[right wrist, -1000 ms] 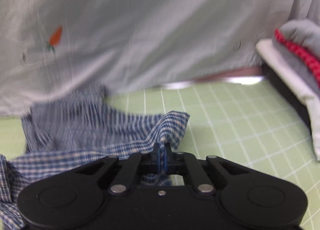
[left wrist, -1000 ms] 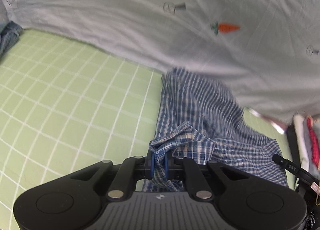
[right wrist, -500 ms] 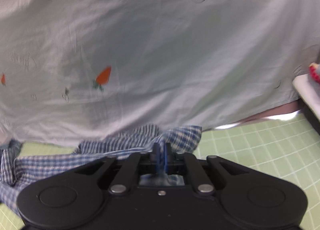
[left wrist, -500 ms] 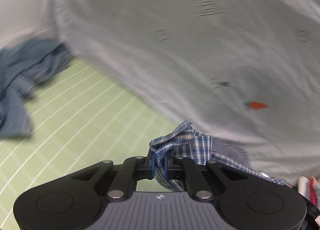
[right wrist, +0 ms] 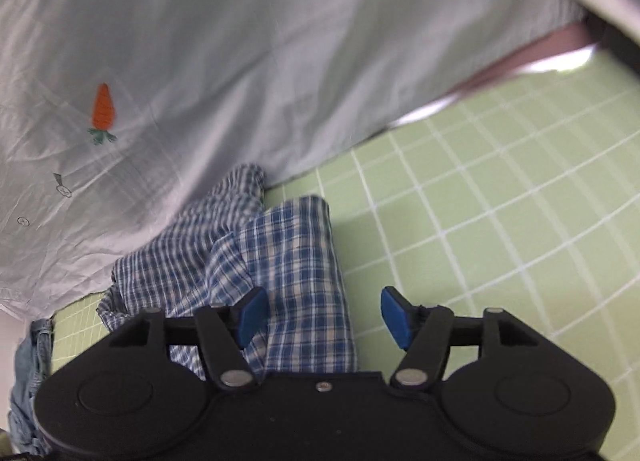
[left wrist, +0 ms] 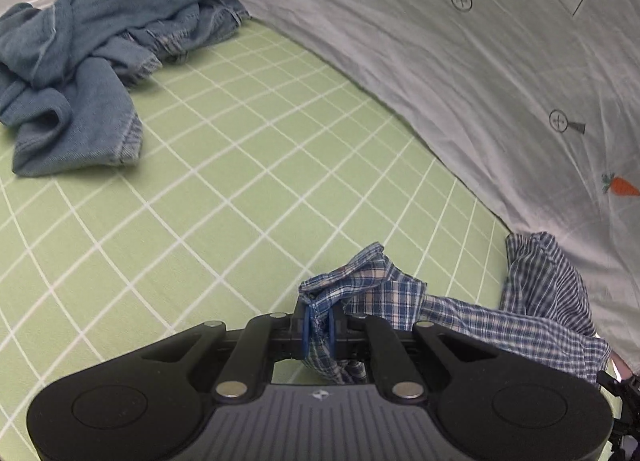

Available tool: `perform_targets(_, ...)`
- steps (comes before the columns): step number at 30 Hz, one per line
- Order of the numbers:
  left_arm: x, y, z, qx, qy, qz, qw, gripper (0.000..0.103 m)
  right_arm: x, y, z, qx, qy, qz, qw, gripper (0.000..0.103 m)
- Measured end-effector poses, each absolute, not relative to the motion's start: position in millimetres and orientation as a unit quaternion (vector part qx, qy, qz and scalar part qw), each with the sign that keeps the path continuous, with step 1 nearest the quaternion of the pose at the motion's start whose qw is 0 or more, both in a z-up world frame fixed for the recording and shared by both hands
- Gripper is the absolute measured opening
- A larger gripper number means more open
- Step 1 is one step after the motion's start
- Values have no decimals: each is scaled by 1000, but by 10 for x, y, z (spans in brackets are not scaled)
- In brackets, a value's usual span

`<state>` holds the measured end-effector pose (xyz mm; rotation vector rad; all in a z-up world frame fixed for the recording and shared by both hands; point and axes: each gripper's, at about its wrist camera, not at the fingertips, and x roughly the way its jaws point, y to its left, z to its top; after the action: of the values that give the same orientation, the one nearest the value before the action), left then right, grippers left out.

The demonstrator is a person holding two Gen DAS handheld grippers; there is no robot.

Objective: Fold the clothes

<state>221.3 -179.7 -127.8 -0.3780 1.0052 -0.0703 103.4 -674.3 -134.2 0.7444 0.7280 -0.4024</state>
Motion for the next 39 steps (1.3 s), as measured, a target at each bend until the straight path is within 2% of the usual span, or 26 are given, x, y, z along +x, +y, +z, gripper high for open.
perform_targets(1,2229,-1804,-1285,-179,478,-33,859,9,1069,-6771,-1388,361,348,-182,846,57)
perform_targets(2,2244,-1811,-1290,-178,477,-32,860,9,1097,-6799,-1419,370,345,-167,846,31)
perform_targets(3,2260,-1817,-1296,-177,476,-31,861,9,1125,-6826,-1445,376,341,-155,847,12)
perform_targets(4,2268,-1821,-1276,-175,471,-28,864,8,1155,-6846,-1444,374,339,-157,849,2)
perform_targets(11,2387,-1922,-925,-150,410,-23,899,8,1267,-6950,-1265,344,300,-162,875,1)
perform_targets(18,2342,-1797,-1391,-172,463,21,869,8,1281,-6979,-1489,337,323,-197,862,2)
perform_targets(19,2296,-1761,-1390,-173,459,27,871,9,1262,-6964,-1457,330,324,-204,863,6)
perform_targets(21,2221,-1702,-1357,-168,455,39,874,9,1218,-6932,-1391,314,326,-220,864,20)
perform_targets(22,2183,-1661,-1339,-169,452,50,874,9,1160,-6897,-1337,297,326,-236,866,33)
perform_targets(23,2154,-1620,-1325,-172,451,54,874,10,1097,-6857,-1285,281,326,-250,868,41)
perform_targets(25,2089,-1520,-1303,-188,451,57,871,17,903,-6708,-1198,266,326,-259,869,42)
perform_targets(27,2021,-1463,-1263,-201,447,58,870,20,709,-6560,-1112,250,327,-269,871,47)
perform_targets(29,1958,-1439,-1214,-199,445,55,871,26,513,-6409,-1030,235,327,-277,872,59)
perform_targets(32,1864,-1426,-1120,-190,440,46,876,48,260,-6071,-994,205,331,-285,876,63)
perform_targets(33,1830,-1421,-1089,-187,439,42,878,58,187,-5947,-986,195,331,-287,877,65)
perform_targets(34,1789,-1422,-1059,-181,439,36,879,67,118,-5826,-981,184,332,-289,879,73)
perform_targets(35,1747,-1424,-1030,-175,439,30,881,70,76,-5719,-990,173,334,-289,880,81)
perform_targets(37,1641,-1441,-982,-155,443,16,883,82,-9,-5505,-1009,150,338,-289,883,89)
perform_targets(38,1586,-1456,-971,-143,447,8,883,84,-52,-5398,-1018,138,340,-288,885,98)
perform_targets(39,1519,-1468,-962,-132,452,1,882,87,-95,-5292,-1027,127,341,-288,886,103)
